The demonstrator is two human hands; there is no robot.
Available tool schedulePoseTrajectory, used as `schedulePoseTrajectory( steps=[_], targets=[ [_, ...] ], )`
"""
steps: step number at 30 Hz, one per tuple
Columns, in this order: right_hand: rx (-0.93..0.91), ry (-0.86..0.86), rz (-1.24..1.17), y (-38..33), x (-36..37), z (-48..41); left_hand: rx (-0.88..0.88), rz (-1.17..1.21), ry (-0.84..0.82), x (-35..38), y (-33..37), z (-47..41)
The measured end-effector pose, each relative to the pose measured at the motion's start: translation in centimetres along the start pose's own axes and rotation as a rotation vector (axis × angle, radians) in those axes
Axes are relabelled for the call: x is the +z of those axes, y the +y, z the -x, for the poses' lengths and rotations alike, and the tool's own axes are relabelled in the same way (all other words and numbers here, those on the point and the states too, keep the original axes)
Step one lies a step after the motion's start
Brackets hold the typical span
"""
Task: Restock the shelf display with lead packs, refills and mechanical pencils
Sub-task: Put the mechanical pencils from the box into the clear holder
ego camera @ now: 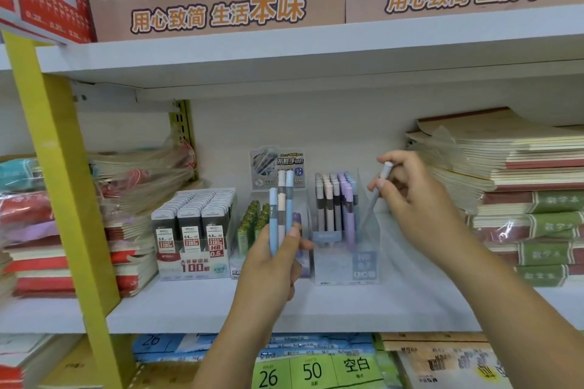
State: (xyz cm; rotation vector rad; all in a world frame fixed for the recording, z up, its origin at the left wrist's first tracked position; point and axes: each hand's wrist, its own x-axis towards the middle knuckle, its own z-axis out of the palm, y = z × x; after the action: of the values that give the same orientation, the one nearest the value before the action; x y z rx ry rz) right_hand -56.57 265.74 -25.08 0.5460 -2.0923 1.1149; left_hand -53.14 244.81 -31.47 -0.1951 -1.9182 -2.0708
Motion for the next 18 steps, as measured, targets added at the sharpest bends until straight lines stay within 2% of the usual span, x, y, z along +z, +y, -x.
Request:
schedulePoseTrajectory(
  steps=[10, 18],
  targets=[
    [-0.150, 0.026, -0.069, -1.6, 0.9, 0.2, -0.016, -0.043, -0.003, 0.0, -0.6, 0.4],
    [-0.169, -0.077, 0.083, -1.1, 2.5, 0.6, -0.017, -0.073, 0.000, -0.5, -1.2, 0.4]
  ],
)
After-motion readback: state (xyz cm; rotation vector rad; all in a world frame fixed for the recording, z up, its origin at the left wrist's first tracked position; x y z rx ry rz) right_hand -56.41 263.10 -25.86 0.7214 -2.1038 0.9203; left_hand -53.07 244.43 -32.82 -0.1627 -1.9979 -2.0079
